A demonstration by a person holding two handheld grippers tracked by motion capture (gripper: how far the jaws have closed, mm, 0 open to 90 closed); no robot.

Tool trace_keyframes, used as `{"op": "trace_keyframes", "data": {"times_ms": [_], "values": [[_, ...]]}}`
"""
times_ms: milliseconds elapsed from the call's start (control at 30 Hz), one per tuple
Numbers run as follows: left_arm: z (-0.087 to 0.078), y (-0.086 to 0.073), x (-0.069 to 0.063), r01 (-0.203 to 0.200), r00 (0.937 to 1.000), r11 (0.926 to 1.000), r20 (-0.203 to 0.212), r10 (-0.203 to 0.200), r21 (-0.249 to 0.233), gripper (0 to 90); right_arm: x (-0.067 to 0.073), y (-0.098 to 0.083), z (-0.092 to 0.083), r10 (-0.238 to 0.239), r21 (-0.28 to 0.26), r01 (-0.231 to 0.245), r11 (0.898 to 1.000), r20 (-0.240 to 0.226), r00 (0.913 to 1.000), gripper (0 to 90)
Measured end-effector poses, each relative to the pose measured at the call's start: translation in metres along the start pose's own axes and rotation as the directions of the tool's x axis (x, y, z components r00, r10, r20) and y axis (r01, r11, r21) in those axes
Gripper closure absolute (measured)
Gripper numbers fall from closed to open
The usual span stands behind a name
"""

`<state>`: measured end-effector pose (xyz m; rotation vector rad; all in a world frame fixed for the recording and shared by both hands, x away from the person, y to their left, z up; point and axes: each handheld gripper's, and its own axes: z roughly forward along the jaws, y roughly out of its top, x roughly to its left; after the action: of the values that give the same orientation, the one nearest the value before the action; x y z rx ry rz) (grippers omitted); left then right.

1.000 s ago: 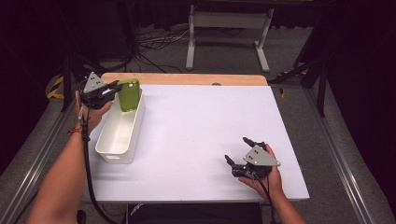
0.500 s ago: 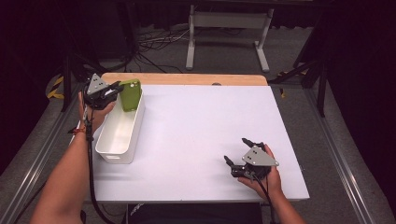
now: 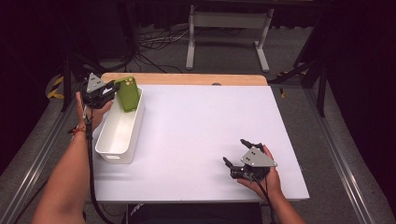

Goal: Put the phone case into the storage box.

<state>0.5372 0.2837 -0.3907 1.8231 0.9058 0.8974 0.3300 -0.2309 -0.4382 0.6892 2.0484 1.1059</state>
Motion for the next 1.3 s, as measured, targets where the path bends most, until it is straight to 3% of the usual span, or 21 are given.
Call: {"op": "trace_keyframes", "data": {"times_ms": [133,200,367,500,1300], "values": [[0.004,-0.002,0.001,0.009,1.0,0.9998,0.004,-0.009,0.016,72.8,0.0,0.0,0.0,-0.005,0.002,0.005,1.0,0.002,1.0,15.7],[0.007,-0.005,0.001,0.001,1.0,0.999,0.009,-0.001,0.045,73.4,-0.001,-0.001,0.001,-0.002,0.006,0.002,1.0,0.0,1.0,15.7],[0.009,-0.01,0.004,0.049,0.9987,0.9978,0.014,-0.05,0.046,74.4,-0.001,-0.002,0.001,-0.004,0.005,0.004,1.0,0.005,1.0,15.8],[0.011,-0.01,0.003,0.037,0.9993,0.9973,0.001,-0.037,0.063,74.1,-0.001,-0.002,0.001,-0.004,0.007,0.004,1.0,0.007,1.0,15.7],[0.004,-0.005,0.001,0.05,0.9987,0.9976,-0.011,-0.05,0.047,65.3,-0.001,0.0,-0.001,-0.018,0.003,0.018,1.0,0.012,0.9998,15.8]]}}
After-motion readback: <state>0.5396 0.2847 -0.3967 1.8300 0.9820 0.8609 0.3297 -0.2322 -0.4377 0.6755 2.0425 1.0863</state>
